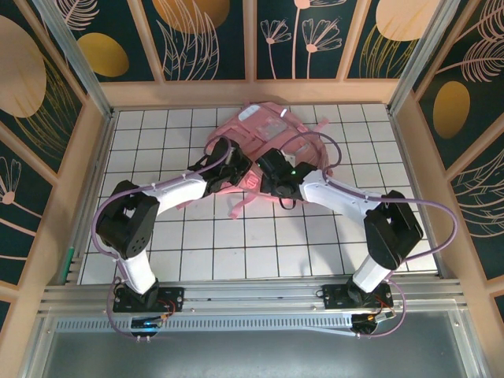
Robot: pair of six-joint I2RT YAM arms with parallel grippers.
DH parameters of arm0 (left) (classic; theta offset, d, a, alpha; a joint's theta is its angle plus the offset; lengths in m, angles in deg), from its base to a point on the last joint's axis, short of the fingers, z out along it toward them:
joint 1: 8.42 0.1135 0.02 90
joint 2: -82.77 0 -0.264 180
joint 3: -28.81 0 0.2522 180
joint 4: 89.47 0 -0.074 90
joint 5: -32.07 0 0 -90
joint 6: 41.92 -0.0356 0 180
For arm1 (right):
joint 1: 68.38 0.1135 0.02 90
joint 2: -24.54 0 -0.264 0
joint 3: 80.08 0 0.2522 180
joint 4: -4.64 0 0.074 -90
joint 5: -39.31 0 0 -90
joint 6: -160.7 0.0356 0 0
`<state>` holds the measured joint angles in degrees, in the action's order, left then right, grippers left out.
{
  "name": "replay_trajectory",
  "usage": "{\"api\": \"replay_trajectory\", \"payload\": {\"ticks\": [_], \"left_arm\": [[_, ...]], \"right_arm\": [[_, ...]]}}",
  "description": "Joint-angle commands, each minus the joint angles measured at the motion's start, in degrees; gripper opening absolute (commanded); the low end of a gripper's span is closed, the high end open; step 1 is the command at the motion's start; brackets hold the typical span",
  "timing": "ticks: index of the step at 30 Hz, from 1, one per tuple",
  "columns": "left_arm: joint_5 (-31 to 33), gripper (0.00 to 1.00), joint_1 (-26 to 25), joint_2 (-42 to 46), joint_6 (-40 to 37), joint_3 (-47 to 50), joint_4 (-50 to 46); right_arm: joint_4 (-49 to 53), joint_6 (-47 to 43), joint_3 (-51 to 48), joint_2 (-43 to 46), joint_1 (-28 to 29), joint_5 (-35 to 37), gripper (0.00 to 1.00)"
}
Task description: Pack books, pencil case, and school supplies into a backpack
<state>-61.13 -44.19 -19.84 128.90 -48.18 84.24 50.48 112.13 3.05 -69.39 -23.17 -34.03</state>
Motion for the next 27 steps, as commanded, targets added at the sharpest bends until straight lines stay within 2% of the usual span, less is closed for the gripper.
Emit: {"api": "replay_trajectory", "payload": {"ticks": [1,7,11,21,24,27], "left_arm": [[-5.3,0.0,-1.4,3.2,8.2,0.5,4.5],[-5.1,0.0,-1.8,3.9,8.6,-0.5,4.7],[-5.1,0.0,-2.0,4.1,8.8,-0.9,4.7],[-5.1,0.0,-2.0,4.1,9.5,0.5,6.0],[-5.1,0.0,-2.1,4.1,9.1,0.5,5.8],[-4.7,0.0,-2.1,5.8,8.9,0.9,5.5]], "right_arm": [[4.0,5.4,0.6,1.2,2.4,4.0,0.58],[3.2,17.4,-1.2,1.1,6.3,9.7,0.51],[5.7,21.9,-0.2,-1.4,6.2,13.9,0.46],[2.5,20.7,-1.2,-5.4,5.3,16.6,0.43],[-0.3,17.9,-1.5,-5.1,5.1,18.0,0.32],[-1.5,14.9,-1.4,-4.4,4.9,19.0,0.16]]}}
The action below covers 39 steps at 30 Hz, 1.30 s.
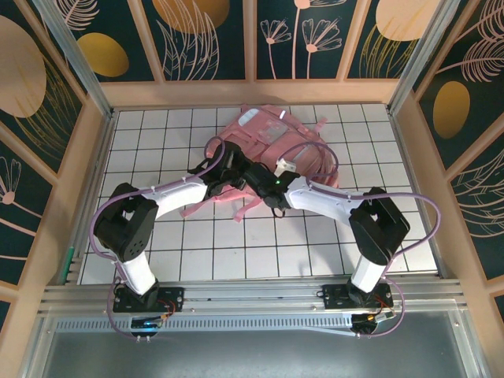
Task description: Pack books, pencil case, and school supplies into a backpack
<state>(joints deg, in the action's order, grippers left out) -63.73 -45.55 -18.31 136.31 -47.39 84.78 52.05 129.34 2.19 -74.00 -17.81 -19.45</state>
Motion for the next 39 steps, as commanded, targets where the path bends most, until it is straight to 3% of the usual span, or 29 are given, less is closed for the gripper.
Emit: {"api": "replay_trajectory", "payload": {"ticks": [1,7,16,22,24,29,33,34,36,39], "left_arm": [[-1.8,0.0,-0.7,4.4,1.5,0.3,4.9],[-0.7,0.0,-0.7,5.1,1.1,1.1,4.6],[1.7,0.0,1.4,4.0,-6.3,-1.8,-1.7],[-1.7,0.0,6.7,3.2,-12.0,-1.3,-2.4],[-3.5,0.0,8.2,0.7,-15.1,-2.8,-3.4],[-12.3,0.0,11.9,-5.6,-23.4,-9.1,-5.1],[-14.7,0.0,13.9,-13.7,-34.7,-19.5,-12.9],[-14.4,0.04,14.1,-15.6,-37.4,-22.8,-16.0],[-11.3,0.23,14.2,-18.5,-40.5,-29.1,-23.9],[-10.1,0.46,14.1,-16.0,-37.6,-28.2,-24.1]], "right_arm": [[-3.3,-3.2,-0.9,0.6,-0.5,4.8,0.12],[-7.6,-11.0,-5.8,5.4,-0.8,3.8,0.0],[-7.9,-32.8,-11.6,16.1,-3.5,-7.2,0.0],[-6.9,-40.2,-15.8,21.7,-12.4,-19.0,0.0],[-6.1,-41.6,-16.1,22.2,-14.3,-20.0,0.0],[-6.9,-46.1,-16.3,23.0,-14.4,-25.5,0.0],[-9.0,-47.9,-15.7,22.3,-13.8,-36.5,0.0],[-9.7,-48.0,-15.5,22.0,-13.4,-38.4,0.0],[-11.1,-47.1,-14.9,21.2,-12.2,-39.2,0.0],[-13.6,-46.3,-14.1,19.5,-10.8,-40.8,0.0]]}}
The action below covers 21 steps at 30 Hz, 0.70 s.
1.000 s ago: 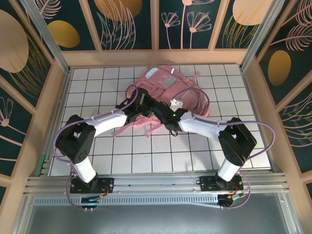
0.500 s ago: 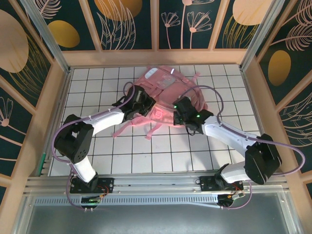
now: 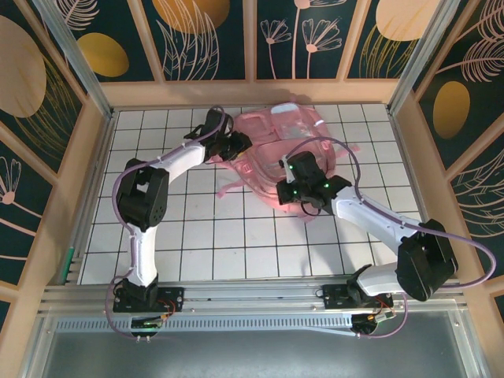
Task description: Pack books, pencil case, and school supplies into a backpack
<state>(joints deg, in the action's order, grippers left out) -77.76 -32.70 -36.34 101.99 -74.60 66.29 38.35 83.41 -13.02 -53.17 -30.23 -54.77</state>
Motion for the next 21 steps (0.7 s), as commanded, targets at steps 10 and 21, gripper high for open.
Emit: {"api": "replay_trajectory", "payload": {"ticks": [10,21], "left_arm": [[11.2,0.52,-6.4,19.5,9.0,19.1,-2.2],[16.8,0.51,-16.4,11.9,15.8,13.1,0.7]], "right_arm": [[-0.7,2.9,3.6,-6.0,2.4,1.2,0.01],[3.7,-5.9,4.4,-6.7,-6.5,-0.4,0.47]]}}
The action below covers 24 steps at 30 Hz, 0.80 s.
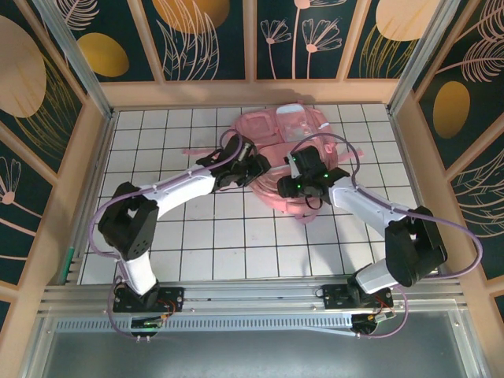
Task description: Pack books, pencil case, and school supplies into a backpack
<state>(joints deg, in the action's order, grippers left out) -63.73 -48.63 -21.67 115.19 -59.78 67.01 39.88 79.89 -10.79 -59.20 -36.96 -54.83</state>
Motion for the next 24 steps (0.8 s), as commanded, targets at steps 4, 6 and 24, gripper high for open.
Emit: {"api": "replay_trajectory", "payload": {"ticks": [4,6,24], "left_arm": [[5.0,0.49,-0.6,-3.0,5.1,1.0,1.1],[6.3,0.49,-0.7,-1.7,6.3,2.6,1.2],[3.2,0.27,-0.8,-8.6,3.6,-2.2,4.2]], "right_arm": [[0.5,-0.4,1.3,0.5,-2.8,-0.3,0.47],[0.1,-0.2,0.9,1.4,-3.5,-0.9,0.47],[-1.9,0.5,-0.9,5.1,-5.0,-0.3,0.39]]}}
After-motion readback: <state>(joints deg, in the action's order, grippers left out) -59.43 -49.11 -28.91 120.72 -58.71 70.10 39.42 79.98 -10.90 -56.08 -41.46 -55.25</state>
